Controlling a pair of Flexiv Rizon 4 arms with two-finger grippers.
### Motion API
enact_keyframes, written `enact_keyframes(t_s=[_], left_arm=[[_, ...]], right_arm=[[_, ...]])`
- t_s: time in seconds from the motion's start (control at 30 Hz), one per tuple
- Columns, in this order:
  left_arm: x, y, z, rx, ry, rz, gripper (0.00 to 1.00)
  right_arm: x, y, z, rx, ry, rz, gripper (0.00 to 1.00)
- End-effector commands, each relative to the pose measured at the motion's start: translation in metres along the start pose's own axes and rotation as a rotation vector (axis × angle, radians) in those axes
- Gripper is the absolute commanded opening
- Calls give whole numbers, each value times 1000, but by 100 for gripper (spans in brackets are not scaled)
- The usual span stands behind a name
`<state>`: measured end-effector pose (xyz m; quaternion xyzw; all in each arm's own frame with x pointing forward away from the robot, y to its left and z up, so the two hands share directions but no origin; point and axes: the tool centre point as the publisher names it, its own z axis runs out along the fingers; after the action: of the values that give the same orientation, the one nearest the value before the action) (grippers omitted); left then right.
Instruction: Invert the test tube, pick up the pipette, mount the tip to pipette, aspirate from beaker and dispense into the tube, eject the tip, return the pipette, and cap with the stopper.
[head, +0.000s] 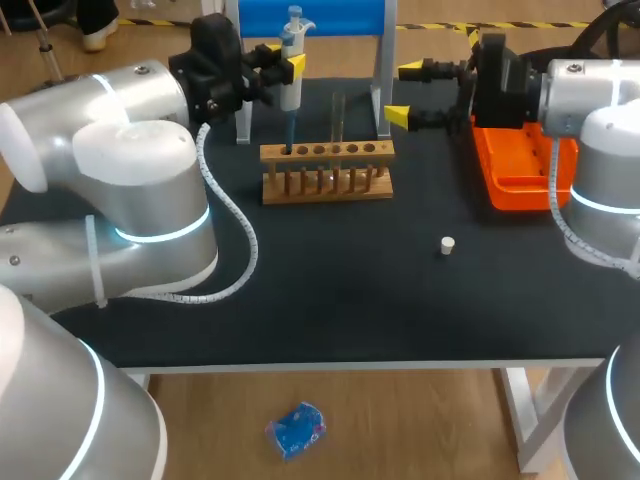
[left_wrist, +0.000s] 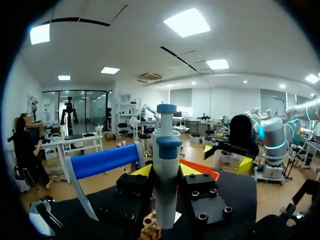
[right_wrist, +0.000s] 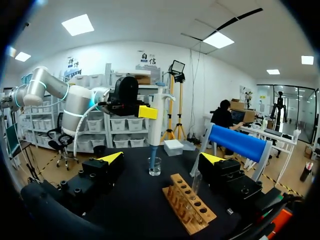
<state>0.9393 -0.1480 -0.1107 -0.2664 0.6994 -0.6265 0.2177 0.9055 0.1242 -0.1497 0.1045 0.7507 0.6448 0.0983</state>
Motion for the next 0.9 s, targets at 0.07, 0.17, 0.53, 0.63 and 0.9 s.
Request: enact_keyframes(t_s=[0.07,0.17,0.53,0.63,0.9], left_arm=[[-13,1,14,-10,-77,-13,0],[-31,2,27,-26,-119,-27,0],[-95,14,53,-103,-275,-74,0],[-109,16,59,-122,-315,-89,0],[-139,23,72,-177,-400,-146,0]], right_arm=[[-14,0,9,32,-106,24,100],[-25,-1,16,44,-159,37,100],[-64,-16,36,104,-257,104,100],[-76,-17,42,107,-264,115,100],[-104,-11,65,117,-276,134,100]])
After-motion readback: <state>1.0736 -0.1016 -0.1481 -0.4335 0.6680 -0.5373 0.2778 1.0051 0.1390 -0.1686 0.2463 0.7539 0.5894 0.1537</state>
